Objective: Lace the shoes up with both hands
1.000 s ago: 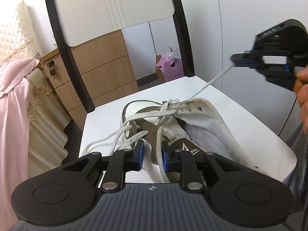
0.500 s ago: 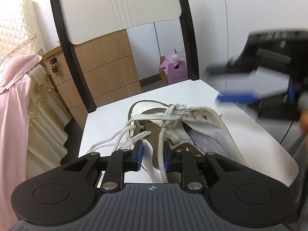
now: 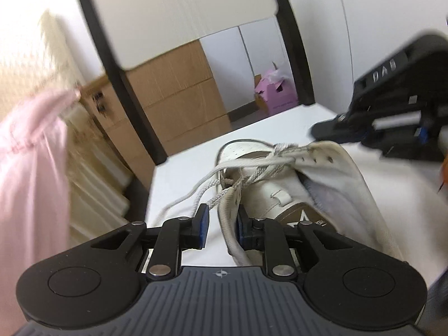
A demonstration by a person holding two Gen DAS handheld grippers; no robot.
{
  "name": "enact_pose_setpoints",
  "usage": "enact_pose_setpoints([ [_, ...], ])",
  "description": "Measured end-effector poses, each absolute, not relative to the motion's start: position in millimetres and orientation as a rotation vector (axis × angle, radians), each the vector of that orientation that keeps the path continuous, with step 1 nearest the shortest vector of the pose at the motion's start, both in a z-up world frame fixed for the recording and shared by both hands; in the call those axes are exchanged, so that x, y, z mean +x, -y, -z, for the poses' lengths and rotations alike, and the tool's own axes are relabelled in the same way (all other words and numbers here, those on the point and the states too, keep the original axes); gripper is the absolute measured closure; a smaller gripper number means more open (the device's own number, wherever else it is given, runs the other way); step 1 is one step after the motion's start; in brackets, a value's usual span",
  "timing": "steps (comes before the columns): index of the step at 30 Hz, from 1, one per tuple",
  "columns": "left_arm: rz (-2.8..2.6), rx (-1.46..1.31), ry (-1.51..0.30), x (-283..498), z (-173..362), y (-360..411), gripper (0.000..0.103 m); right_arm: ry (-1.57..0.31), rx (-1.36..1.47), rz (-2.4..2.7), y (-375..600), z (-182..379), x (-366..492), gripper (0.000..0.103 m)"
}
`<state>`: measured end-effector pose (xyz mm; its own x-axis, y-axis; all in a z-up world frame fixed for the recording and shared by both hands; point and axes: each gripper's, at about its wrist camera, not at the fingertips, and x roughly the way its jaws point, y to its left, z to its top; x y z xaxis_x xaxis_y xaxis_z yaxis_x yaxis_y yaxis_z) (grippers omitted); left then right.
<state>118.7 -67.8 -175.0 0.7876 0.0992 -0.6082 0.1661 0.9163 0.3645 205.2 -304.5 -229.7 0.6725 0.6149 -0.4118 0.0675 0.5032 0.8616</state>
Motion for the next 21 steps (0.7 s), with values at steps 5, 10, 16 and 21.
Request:
enact_pose_setpoints([
  [5,0.026,0.397,-0.704,121.1,176.4,68.1,0.081,-0.748,0.895,-0.215,330.1,223.8,201.9,0.101],
  [10,0.036,0.385,-0.705,120.8,174.3,64.9,0.081,-0.696,0.724,-0.099,360.8,211.5,198.3,0.100],
  [16,0.064,0.371,-0.700,121.9,173.8,63.6,0.080,-0.676,0.783,-0.128,381.5,215.4,187.8,0.092],
  [21,0.081,0.387,-0.687,119.0,173.7,65.1,0.079,-0.659,0.876,-0.179,378.7,205.6,181.9,0.055],
])
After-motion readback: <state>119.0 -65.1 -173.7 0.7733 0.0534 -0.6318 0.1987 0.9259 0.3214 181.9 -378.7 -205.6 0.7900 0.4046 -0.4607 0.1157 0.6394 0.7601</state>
